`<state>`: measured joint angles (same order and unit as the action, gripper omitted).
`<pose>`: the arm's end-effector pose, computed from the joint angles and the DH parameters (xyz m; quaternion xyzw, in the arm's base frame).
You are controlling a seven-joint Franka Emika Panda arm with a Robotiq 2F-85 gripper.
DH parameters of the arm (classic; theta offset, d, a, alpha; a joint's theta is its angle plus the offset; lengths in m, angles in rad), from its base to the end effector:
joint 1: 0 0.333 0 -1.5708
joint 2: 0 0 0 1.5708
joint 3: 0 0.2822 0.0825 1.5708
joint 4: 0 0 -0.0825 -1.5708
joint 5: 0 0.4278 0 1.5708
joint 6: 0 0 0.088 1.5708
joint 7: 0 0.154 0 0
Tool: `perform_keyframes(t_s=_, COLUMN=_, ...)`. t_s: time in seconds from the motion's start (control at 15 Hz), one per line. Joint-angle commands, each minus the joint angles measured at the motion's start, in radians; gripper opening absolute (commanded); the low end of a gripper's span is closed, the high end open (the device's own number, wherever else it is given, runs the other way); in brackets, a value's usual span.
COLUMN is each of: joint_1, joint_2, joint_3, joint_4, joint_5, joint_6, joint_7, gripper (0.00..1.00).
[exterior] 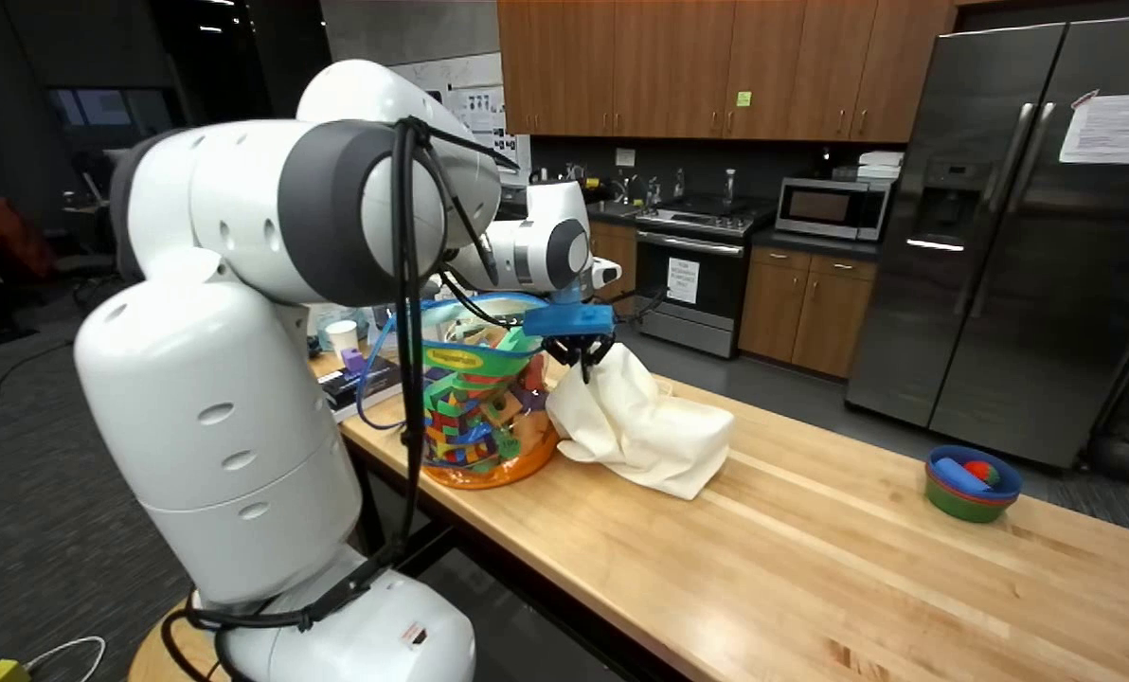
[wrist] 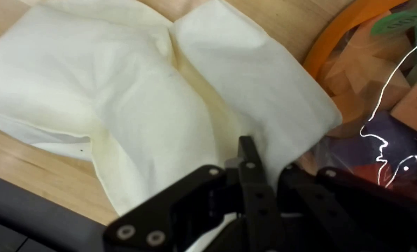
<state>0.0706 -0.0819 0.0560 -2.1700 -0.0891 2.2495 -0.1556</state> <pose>0.5796 0.0679 0.3435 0.9822 0.1649 0.0798 0.0403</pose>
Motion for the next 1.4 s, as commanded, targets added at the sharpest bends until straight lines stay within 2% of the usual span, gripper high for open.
perform_keyframes(t_s=0.0, joint_1=0.014, joint_2=0.068, joint_3=0.017, joint_4=0.104, joint_5=0.012, joint_6=-0.036, joint_7=-0.029, gripper=0.01)
perform_keyframes(t_s=0.73, joint_1=0.028, joint_2=0.179, joint_3=0.050, joint_4=0.259, joint_5=-0.009, joint_6=-0.072, joint_7=-0.019, gripper=0.01)
perform_keyframes(t_s=1.07, joint_1=0.004, joint_2=0.226, joint_3=0.013, joint_4=0.304, joint_5=-0.072, joint_6=-0.081, joint_7=0.041, gripper=0.01)
perform_keyframes(t_s=1.33, joint_1=-0.036, joint_2=0.275, joint_3=-0.033, joint_4=0.336, joint_5=-0.060, joint_6=-0.103, joint_7=0.057, gripper=0.01)
